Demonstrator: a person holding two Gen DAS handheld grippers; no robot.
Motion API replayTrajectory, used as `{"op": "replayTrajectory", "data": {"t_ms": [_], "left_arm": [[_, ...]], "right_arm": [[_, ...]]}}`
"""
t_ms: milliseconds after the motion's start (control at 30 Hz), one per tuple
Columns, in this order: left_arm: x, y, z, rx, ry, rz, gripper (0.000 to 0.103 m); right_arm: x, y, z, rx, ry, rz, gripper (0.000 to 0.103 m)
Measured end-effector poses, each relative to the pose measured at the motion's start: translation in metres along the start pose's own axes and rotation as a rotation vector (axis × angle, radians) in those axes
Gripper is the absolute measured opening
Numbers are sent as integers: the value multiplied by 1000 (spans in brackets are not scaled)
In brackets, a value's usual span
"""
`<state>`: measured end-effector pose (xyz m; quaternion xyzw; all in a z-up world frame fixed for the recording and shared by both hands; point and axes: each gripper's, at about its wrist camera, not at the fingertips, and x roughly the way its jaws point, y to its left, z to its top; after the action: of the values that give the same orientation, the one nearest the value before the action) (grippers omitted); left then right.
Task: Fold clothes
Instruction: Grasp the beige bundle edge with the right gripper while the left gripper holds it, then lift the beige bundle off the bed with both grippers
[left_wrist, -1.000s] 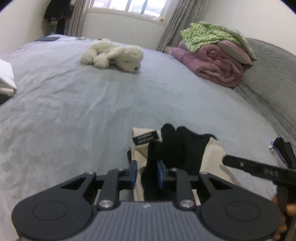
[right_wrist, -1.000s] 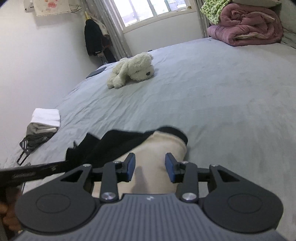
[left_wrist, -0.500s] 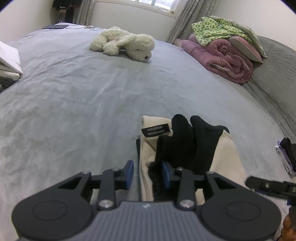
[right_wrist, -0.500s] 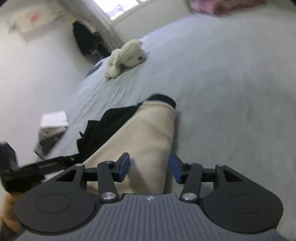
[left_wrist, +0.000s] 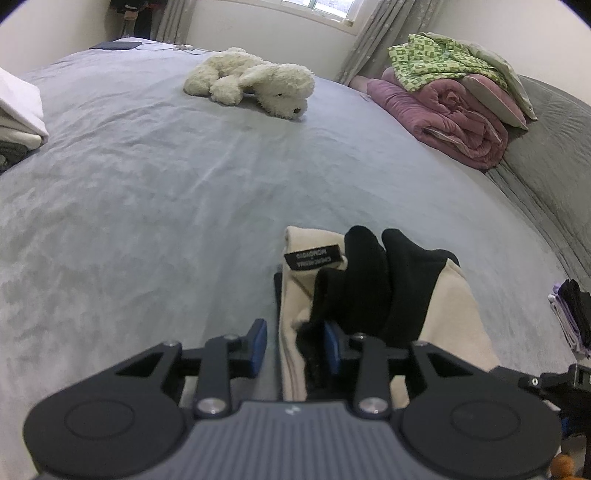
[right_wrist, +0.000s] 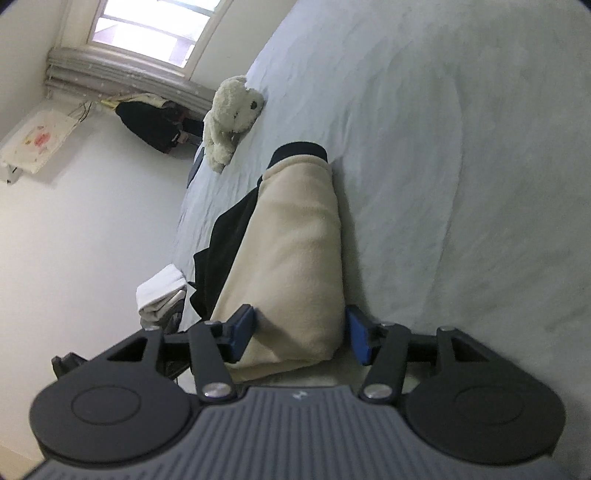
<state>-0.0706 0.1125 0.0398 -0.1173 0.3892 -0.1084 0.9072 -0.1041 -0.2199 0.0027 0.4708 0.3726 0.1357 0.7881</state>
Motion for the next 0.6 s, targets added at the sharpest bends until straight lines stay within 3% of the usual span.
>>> {"op": "replayTrajectory", "data": {"t_ms": [200, 267, 333, 533, 600], "left_arm": [[0, 2, -1, -5, 5, -3, 35], [0, 3, -1, -8, 6, -10, 35], [-1, 5, -1, -9, 3, -18, 35], [-7, 3, -3, 6, -5, -52, 39], [-7, 3, -4, -9, 8, -86, 46]], "right_arm": [[4, 14, -9, -19, -22, -40, 68], [1, 19, -10, -63, -25, -59, 54], [-1, 24, -11, -108, -28, -79, 49], [-14, 42, -8, -244, -51, -115, 44], [-22, 45, -3, -274, -72, -126, 44]]}}
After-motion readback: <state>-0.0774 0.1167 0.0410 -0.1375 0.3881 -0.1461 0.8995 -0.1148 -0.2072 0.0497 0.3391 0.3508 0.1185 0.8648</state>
